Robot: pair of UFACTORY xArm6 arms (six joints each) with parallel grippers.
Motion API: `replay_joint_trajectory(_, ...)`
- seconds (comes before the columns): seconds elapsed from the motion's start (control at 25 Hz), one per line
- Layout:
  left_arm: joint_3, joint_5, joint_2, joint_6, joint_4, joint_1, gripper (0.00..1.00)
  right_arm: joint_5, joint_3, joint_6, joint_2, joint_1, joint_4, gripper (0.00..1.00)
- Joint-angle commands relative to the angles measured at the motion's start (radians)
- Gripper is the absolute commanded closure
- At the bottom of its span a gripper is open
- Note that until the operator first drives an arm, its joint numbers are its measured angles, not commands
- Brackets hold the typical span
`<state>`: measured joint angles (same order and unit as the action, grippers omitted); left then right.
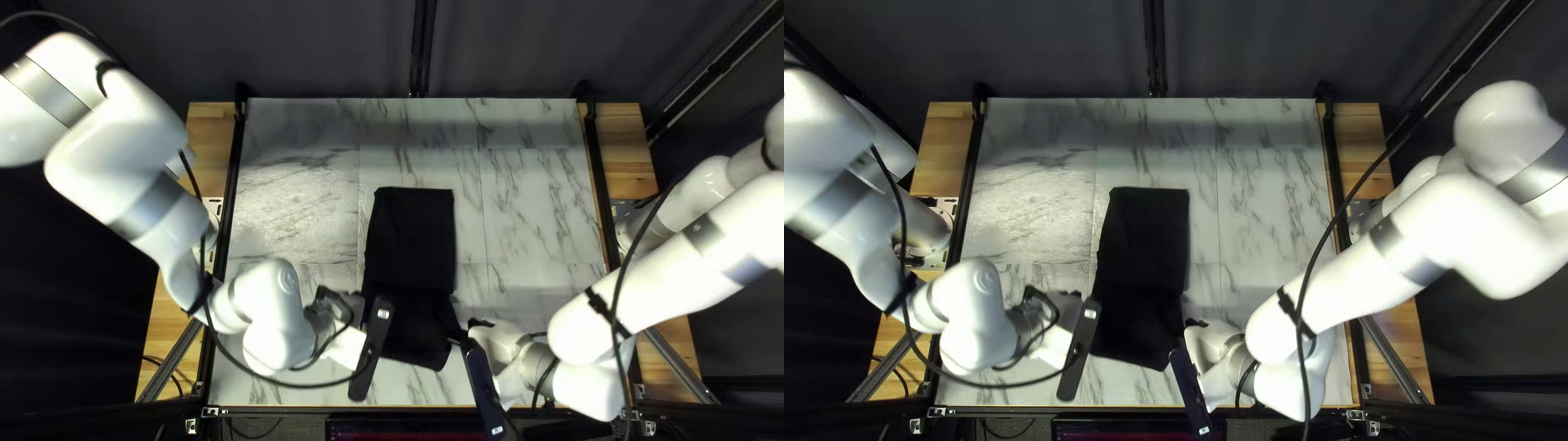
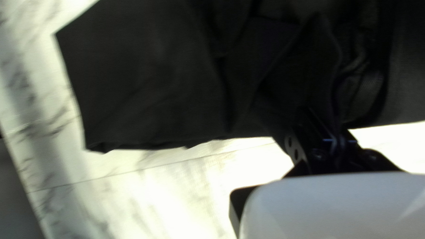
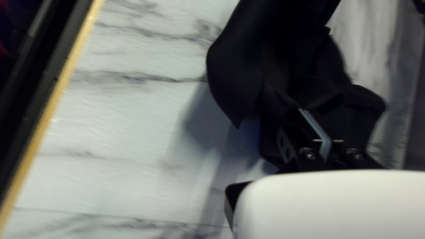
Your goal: Fold t-shirt
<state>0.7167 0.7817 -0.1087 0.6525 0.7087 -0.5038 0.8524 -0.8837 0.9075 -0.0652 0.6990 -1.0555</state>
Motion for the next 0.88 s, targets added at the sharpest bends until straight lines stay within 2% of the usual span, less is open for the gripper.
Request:
replay_joint_trajectory(0.04, -0.003, -0.001, -0.003, -0.008, -0.003, 0.004, 1.00, 0.000, 0.002, -0.004, 0.002, -0.001, 0.002, 1.00)
replay_joint_trajectory(0.32, -0.010, -0.002, -0.013, -0.005, -0.003, 0.009, 1.00, -0.005, 0.023, -0.015, 0.022, -0.014, -0.010, 1.00)
replay_joint_trajectory(0.56, -0.041, -0.051, -0.069, -0.121, 0.008, 0.158, 1.00, -0.092, 0.147, -0.028, 0.124, -0.148, -0.080, 1.00)
replay_joint_trajectory(0.76, -0.065, -0.117, -0.081, -0.204, 0.003, 0.277, 1.00, -0.124, 0.211, -0.010, 0.186, -0.224, -0.122, 1.00)
replay_joint_trajectory(0.88, -0.070, -0.139, -0.088, -0.238, -0.008, 0.316, 1.00, -0.125, 0.222, -0.027, 0.212, -0.246, -0.114, 1.00)
